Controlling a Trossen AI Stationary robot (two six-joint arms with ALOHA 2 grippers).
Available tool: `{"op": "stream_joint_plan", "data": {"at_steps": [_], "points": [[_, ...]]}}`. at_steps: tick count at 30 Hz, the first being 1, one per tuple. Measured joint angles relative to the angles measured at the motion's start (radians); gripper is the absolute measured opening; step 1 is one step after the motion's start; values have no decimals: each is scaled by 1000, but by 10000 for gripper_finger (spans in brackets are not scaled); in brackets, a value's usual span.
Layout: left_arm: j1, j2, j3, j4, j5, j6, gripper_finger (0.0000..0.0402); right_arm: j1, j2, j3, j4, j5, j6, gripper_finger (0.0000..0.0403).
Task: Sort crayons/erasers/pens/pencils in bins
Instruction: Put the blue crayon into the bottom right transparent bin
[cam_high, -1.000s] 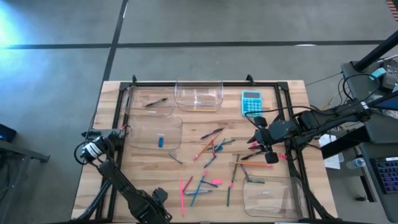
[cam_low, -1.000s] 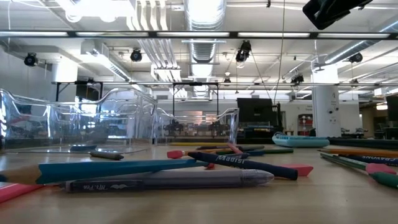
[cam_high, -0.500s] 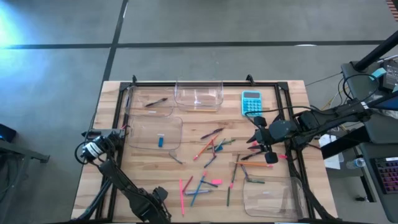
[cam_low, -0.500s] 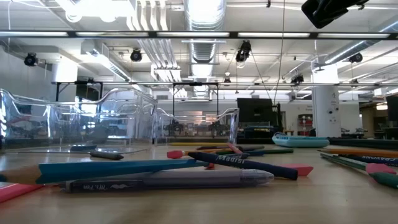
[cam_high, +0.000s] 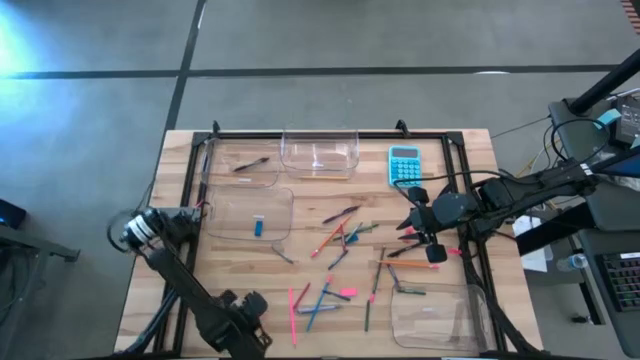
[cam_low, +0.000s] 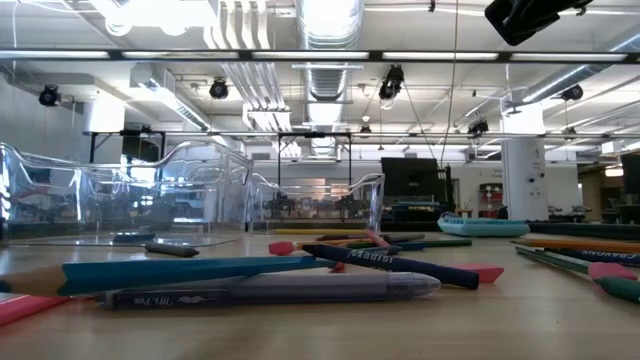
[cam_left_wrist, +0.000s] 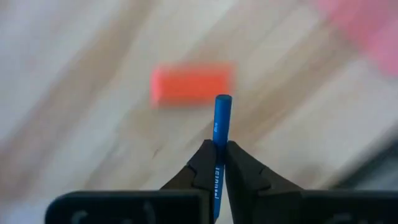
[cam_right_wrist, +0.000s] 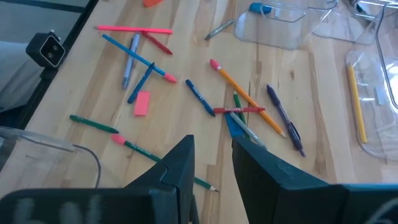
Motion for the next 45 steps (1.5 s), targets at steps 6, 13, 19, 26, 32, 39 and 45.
{"op": "stream_joint_plan", "data": {"at_steps": [6, 13, 19, 26, 32, 39, 45], "points": [[-2, -114, -29, 7, -393, 126, 2, 0, -1, -34, 87, -4, -53, 100], [44, -243, -216, 340, -792, 416, 1, 0, 1, -217, 494, -164, -127, 100], [166, -339, -484, 1086, -833, 945, 0, -3, 7, -406, 919, -165, -138, 100], [348, -310, -689, 1905, -581, 1395, 0, -3, 36, -556, 1294, -154, -67, 102], [465, -271, -667, 1966, -457, 1446, 0, -3, 84, -605, 1408, -78, -97, 105], [538, -189, -558, 1958, -306, 1468, 0, -3, 211, -559, 1408, 48, -44, 107], [559, -115, -486, 1941, -284, 1509, 0, -3, 320, -502, 1405, 45, -20, 139]]}}
